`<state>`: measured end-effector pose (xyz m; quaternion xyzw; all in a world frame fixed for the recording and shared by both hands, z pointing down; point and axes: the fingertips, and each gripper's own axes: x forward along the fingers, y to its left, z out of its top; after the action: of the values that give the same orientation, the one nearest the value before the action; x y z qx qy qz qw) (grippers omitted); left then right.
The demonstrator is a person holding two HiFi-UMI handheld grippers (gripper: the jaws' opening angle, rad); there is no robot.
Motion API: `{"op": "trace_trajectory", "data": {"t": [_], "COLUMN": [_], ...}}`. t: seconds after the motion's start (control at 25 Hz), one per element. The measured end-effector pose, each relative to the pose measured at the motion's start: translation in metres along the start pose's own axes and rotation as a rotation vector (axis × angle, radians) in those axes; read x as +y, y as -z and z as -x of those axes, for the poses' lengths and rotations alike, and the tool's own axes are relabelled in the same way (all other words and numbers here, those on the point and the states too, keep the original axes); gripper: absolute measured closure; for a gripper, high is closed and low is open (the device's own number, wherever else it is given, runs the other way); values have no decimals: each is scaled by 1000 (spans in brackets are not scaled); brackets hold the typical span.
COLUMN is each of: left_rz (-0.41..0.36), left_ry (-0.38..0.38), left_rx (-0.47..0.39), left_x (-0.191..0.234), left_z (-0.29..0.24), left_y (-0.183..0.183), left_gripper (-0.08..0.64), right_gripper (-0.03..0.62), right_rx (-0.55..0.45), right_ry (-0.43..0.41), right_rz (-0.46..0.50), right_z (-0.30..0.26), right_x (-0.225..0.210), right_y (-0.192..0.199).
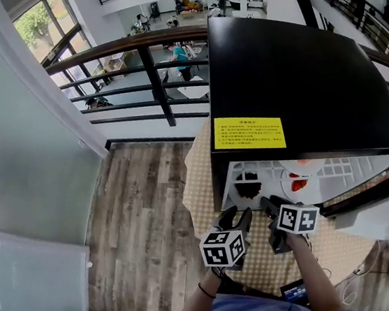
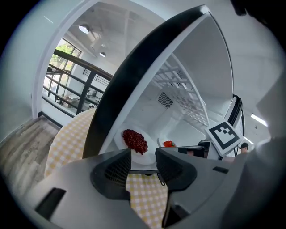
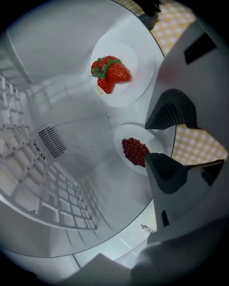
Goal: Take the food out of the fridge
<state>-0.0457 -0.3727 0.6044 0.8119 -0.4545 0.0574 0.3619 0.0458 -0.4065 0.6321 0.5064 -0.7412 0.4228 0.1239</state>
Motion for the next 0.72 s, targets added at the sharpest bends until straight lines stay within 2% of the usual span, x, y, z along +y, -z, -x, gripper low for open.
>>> {"op": "trace_trajectory", "data": {"t": [0.2,0.32,0.4,0.72], "left_rz": [0,2,2,21], "left_ry": [-7,-11,-12,-9], "left_rx": [12,15,19,17], "left_x": [3,4,4,2], "left_z": [-3,-4,-6,-5], "left_y": [3,4,5,8], "left_gripper": [391,391,391,385], "right_gripper": [434,447,498,515], "right_rx": [-29,-32,-33,-14], "right_ry": [24,44,67,48], "right_rz": [-97,-97,-86,-103], "right_z": [-8,-9,-9,-1], "right_x": [-10,-14,-17,-21], "right_y": [-7,-7,-6,-3]}}
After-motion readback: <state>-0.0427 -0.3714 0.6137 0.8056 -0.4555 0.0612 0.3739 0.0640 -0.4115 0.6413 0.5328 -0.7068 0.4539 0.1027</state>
